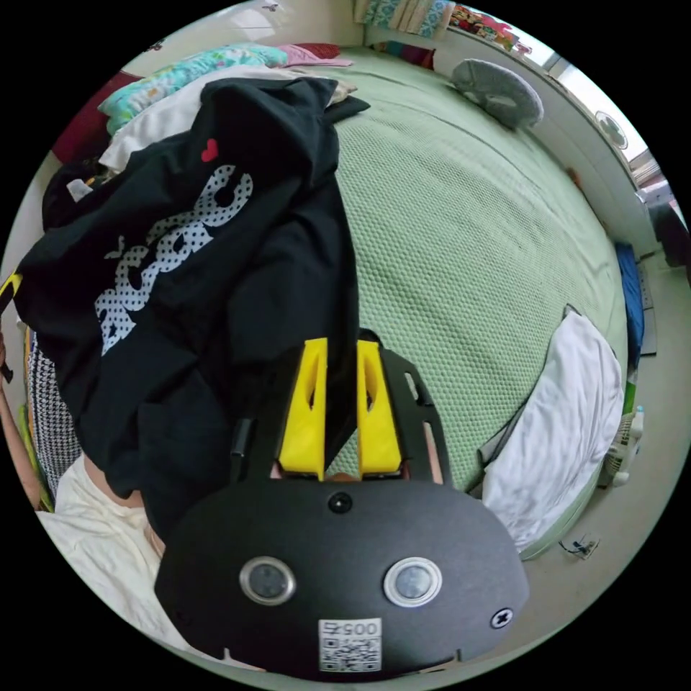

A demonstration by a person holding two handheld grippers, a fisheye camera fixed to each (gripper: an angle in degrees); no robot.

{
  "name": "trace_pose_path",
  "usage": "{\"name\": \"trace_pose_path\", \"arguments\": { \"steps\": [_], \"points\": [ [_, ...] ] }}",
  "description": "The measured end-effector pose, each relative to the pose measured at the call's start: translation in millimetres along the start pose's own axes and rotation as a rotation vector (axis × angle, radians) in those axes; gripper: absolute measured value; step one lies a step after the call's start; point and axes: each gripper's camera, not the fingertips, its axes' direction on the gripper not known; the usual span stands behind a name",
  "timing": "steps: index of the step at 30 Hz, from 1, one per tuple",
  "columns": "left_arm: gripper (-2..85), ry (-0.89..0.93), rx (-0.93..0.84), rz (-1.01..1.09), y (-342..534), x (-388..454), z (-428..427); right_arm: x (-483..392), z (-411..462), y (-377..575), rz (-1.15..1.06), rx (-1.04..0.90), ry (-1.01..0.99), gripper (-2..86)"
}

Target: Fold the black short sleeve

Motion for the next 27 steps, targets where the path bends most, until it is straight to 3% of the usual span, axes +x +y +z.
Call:
{"name": "trace_pose_path", "arguments": {
  "steps": [9,21,27],
  "points": [
    [0.7,-0.013,0.016,0.013,-15,16,-7,70,-76,31,0.103,0.023,0.106,-1.6],
    [0.6,0.054,0.005,0.143,-64,71,12,153,-177,139,0.408,0.029,0.229,-1.4],
    [0.6,0.046,-0.045,0.18,-79,99,34,139,-174,137,0.434,0.02,0.291,6.4]
  ]
}}
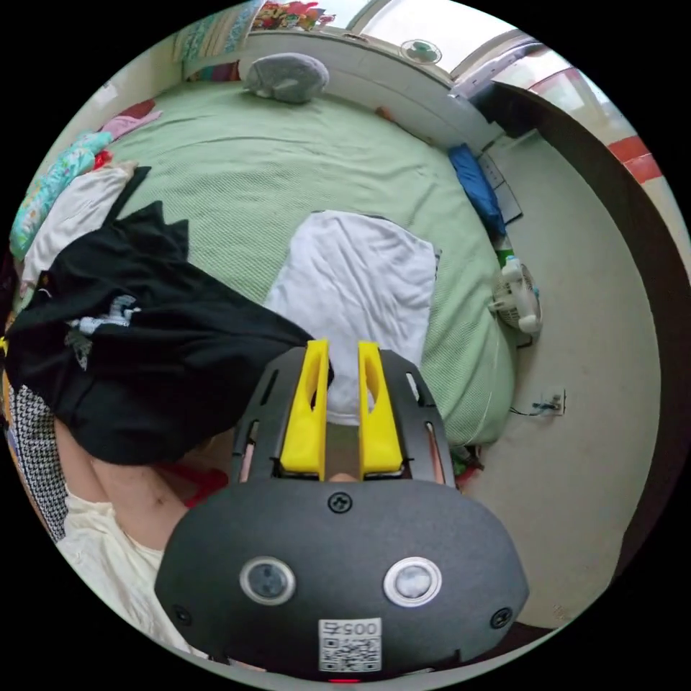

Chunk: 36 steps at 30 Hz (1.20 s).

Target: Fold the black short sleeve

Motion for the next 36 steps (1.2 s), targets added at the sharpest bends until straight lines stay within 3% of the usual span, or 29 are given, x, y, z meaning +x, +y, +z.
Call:
{"name": "trace_pose_path", "arguments": {
  "steps": [4,8,13,19,26,36],
  "points": [
    [0.6,-0.022,-0.018,0.013,-12,12,10,-66,-29,-30,-0.183,0.169,-0.287,11.7],
    [0.6,-0.02,-0.022,0.007,-24,20,19,-177,-31,-77,-0.444,0.195,-0.353,13.7],
    [0.6,-0.037,-0.049,-0.02,-40,24,37,-289,-5,-130,-0.584,0.11,-0.306,13.7],
    [0.6,-0.039,-0.07,-0.058,-63,26,61,-357,33,-172,-0.545,-0.023,-0.17,10.5],
    [0.6,-0.001,-0.075,-0.05,-90,35,90,-345,23,-158,-0.523,0.007,-0.193,-0.6],
    [0.5,-0.05,-0.05,0.103,-164,72,106,-233,-70,-121,-0.309,0.254,-0.044,-1.6]
  ]
}}
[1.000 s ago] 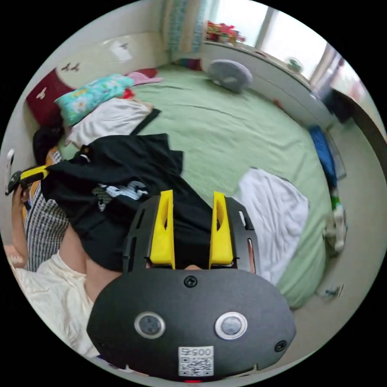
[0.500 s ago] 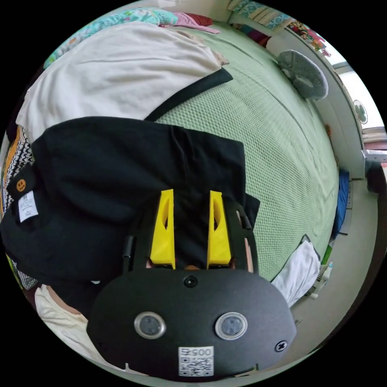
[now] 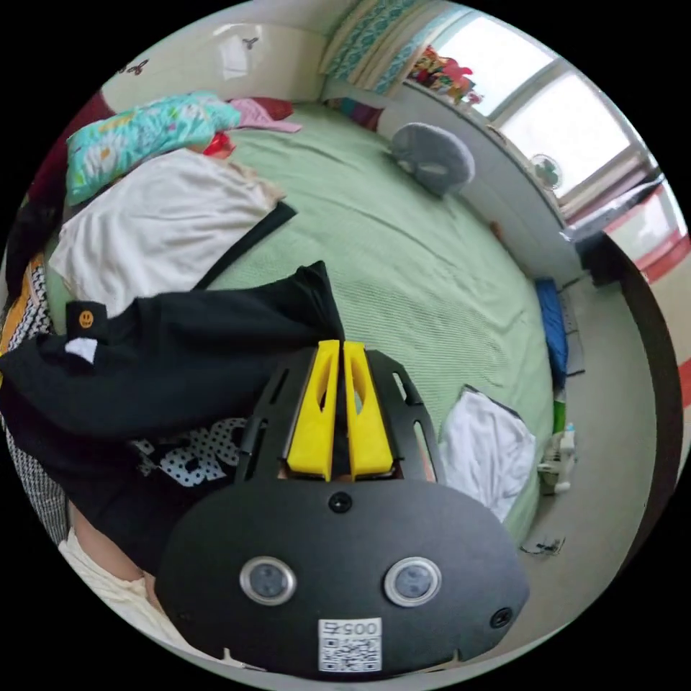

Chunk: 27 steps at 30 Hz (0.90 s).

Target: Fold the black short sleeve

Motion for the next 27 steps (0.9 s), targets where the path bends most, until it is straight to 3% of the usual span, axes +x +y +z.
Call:
{"name": "trace_pose_path", "arguments": {
  "steps": [9,13,17,20,27],
  "points": [
    [1.1,-0.132,-0.047,0.173,-177,26,28,130,-82,0,0.26,0.082,0.191,-1.6],
    [3.1,-0.146,-0.031,0.121,-273,33,52,183,-84,-33,0.37,0.038,0.26,-1.4],
    [7.5,-0.153,-0.094,0.001,-338,41,99,227,-46,-43,0.559,-0.086,0.146,2.0],
    [9.6,-0.02,-0.073,0.002,-341,55,135,226,-14,-23,0.518,-0.098,0.022,5.9],
    [10.4,0.057,-0.171,0.228,-254,120,209,182,30,102,0.198,-0.195,-0.033,6.1]
  ]
}}
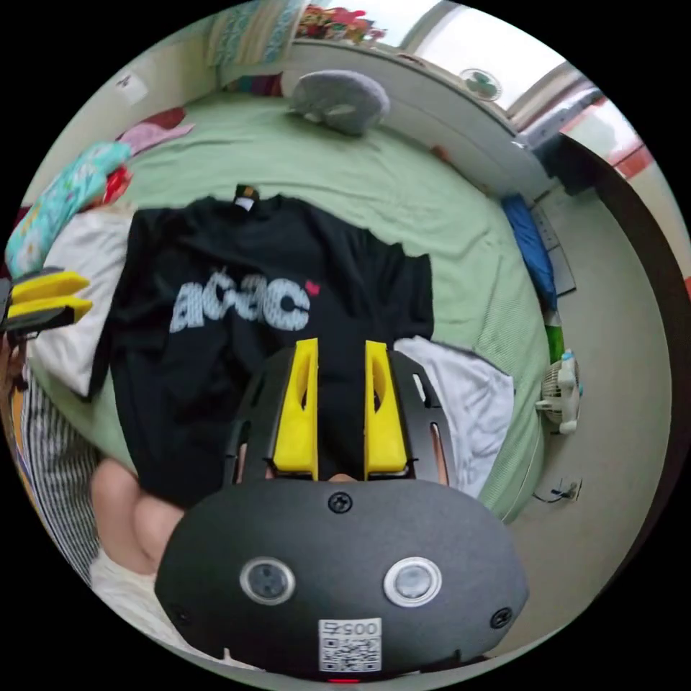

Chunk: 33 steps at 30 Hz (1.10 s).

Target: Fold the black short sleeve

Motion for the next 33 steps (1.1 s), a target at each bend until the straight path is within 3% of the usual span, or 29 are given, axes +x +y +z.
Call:
{"name": "trace_pose_path", "arguments": {
  "steps": [3,6,14,21,25,33],
  "points": [
    [11.2,0.097,-0.043,0.06,35,35,33,6,11,67,-0.068,-0.059,-0.027,6.3],
    [13.6,0.084,-0.052,0.128,55,71,62,19,11,120,-0.081,-0.088,-0.034,7.2],
    [13.5,0.138,-0.159,0.15,57,121,132,61,5,227,0.02,-0.119,-0.061,10.1],
    [7.7,0.053,-0.151,0.156,72,133,136,65,31,270,0.072,-0.111,-0.099,9.8],
    [2.1,0.06,-0.114,0.164,91,138,127,65,48,276,0.111,-0.13,-0.07,3.4],
    [0.8,0.185,0.007,0.183,148,116,74,82,25,300,0.085,-0.07,-0.144,-1.5]
  ]
}}
